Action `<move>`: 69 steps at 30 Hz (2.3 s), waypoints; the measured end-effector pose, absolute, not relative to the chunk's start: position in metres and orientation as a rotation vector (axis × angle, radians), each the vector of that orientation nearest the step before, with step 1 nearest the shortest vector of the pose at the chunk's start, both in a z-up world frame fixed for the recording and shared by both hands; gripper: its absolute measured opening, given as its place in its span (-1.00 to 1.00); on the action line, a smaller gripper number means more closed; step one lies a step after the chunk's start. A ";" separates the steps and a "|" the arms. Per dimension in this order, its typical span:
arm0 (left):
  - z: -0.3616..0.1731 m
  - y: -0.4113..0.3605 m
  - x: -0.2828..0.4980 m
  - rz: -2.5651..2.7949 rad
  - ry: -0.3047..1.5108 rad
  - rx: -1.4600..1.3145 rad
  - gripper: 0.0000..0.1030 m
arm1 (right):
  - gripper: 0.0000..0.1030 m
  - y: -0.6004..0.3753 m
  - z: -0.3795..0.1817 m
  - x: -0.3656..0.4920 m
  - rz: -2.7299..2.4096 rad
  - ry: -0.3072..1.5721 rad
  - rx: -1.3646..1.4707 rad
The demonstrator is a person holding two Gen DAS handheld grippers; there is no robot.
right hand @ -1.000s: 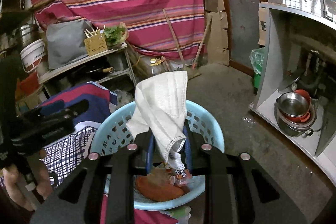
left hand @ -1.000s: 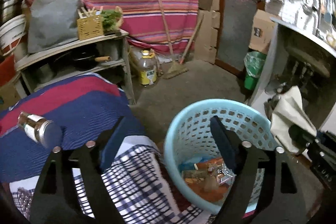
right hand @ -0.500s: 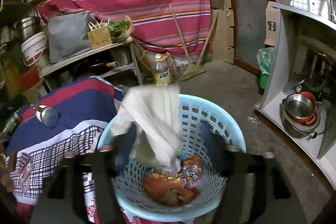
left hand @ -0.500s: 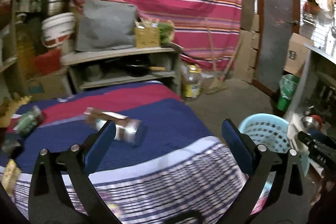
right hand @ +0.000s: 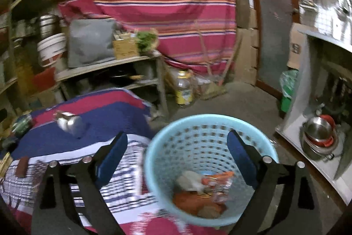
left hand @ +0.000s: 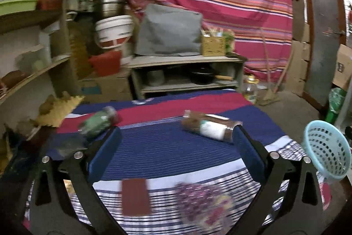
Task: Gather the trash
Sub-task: 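Move both open tools back over the table, then grasp the maroon scouring pad with the right tool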
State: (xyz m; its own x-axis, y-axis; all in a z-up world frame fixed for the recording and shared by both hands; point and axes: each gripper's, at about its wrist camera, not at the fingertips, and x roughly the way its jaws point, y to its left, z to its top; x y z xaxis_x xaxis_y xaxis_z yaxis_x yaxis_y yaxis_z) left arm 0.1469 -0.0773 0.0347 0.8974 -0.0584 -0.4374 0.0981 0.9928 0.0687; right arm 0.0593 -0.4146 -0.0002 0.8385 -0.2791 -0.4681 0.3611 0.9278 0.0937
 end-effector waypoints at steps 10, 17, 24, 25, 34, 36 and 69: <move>0.048 0.009 0.134 0.069 0.434 0.101 0.89 | 0.75 -0.309 0.018 0.081 -0.107 0.482 0.096; 0.045 0.059 0.130 0.126 0.445 0.076 0.89 | 0.75 -0.247 0.030 0.087 -0.021 0.483 0.043; 0.040 0.098 0.123 0.159 0.445 0.080 0.89 | 0.75 -0.196 0.027 0.094 0.041 0.499 0.023; 0.039 0.104 0.122 0.167 0.446 0.085 0.89 | 0.75 -0.190 0.025 0.095 0.048 0.503 0.020; 0.021 0.152 0.116 0.205 0.475 0.059 0.89 | 0.75 -0.134 0.009 0.110 0.110 0.545 0.006; 0.016 0.164 0.113 0.212 0.484 0.042 0.89 | 0.75 -0.120 0.004 0.113 0.115 0.551 -0.019; -0.036 0.226 0.137 0.261 0.578 -0.032 0.89 | 0.71 -0.022 -0.089 0.185 0.184 0.826 -0.117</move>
